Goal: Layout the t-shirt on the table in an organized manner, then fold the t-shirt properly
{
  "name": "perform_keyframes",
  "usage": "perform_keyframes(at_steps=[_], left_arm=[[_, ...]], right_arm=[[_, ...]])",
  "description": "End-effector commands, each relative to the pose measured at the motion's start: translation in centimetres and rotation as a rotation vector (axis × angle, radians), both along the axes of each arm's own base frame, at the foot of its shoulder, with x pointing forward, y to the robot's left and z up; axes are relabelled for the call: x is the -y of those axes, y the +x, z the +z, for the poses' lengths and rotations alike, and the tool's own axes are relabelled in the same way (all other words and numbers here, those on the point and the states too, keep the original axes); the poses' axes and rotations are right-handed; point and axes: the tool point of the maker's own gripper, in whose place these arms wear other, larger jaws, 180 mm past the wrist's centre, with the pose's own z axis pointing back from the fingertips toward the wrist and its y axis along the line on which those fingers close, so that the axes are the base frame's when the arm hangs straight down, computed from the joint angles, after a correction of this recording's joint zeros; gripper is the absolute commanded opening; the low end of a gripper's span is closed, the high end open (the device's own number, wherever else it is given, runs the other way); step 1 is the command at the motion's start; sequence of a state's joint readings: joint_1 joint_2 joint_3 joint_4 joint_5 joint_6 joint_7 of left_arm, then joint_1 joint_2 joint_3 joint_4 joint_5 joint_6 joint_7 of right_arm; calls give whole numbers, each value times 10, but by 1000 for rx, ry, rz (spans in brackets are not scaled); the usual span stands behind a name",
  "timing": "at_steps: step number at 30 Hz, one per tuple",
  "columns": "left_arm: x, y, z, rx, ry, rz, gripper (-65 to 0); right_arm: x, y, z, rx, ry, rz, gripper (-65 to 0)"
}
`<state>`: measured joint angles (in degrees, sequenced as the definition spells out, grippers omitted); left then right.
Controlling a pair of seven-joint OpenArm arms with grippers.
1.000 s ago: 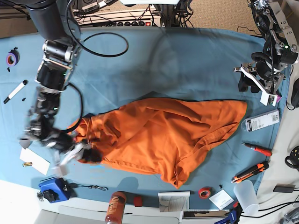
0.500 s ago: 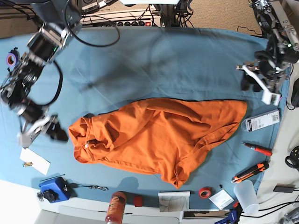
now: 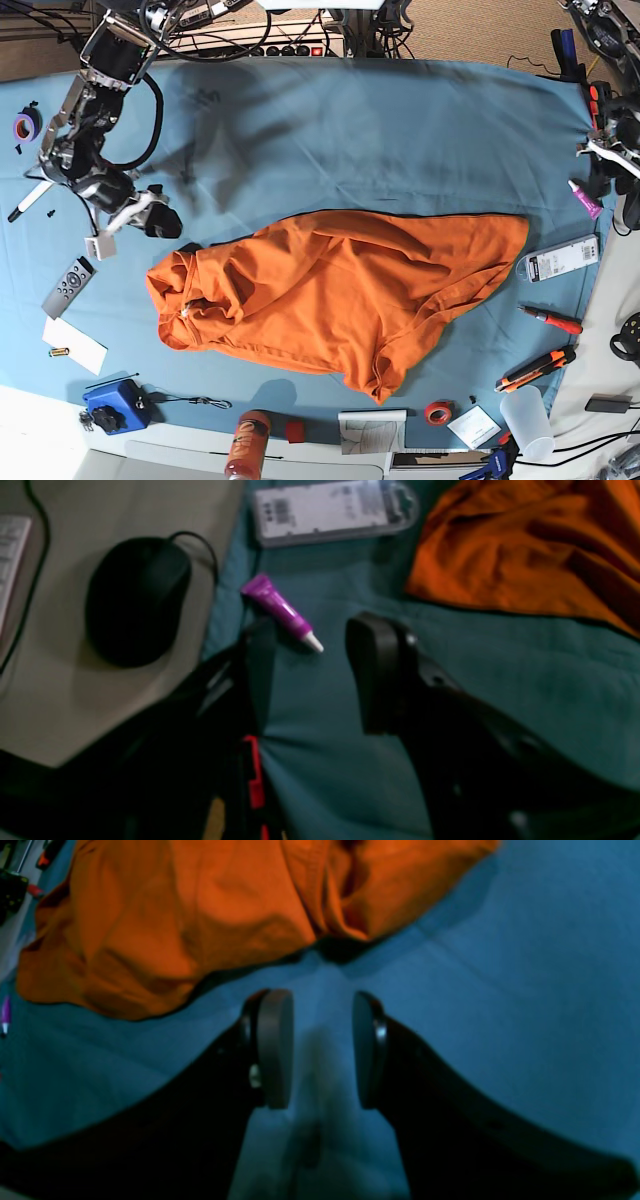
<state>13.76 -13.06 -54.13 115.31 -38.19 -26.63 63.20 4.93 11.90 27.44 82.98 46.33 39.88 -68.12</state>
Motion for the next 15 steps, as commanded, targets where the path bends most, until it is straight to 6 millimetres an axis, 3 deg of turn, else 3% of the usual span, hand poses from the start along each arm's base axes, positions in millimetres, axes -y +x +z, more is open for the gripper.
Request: perform_keyframes(at_steps=[1,11,15], left_arm=[[0,6,13,47,17,-16,-371],[2,6,14,51,11,-20,-371],[2,6,14,51,9,-21,-371]], right_arm=[[-2,13,18,71,-5,8,-446],[-47,49,23,172,-101,67,-446],[-53,61,30,198,-126,62,-446]])
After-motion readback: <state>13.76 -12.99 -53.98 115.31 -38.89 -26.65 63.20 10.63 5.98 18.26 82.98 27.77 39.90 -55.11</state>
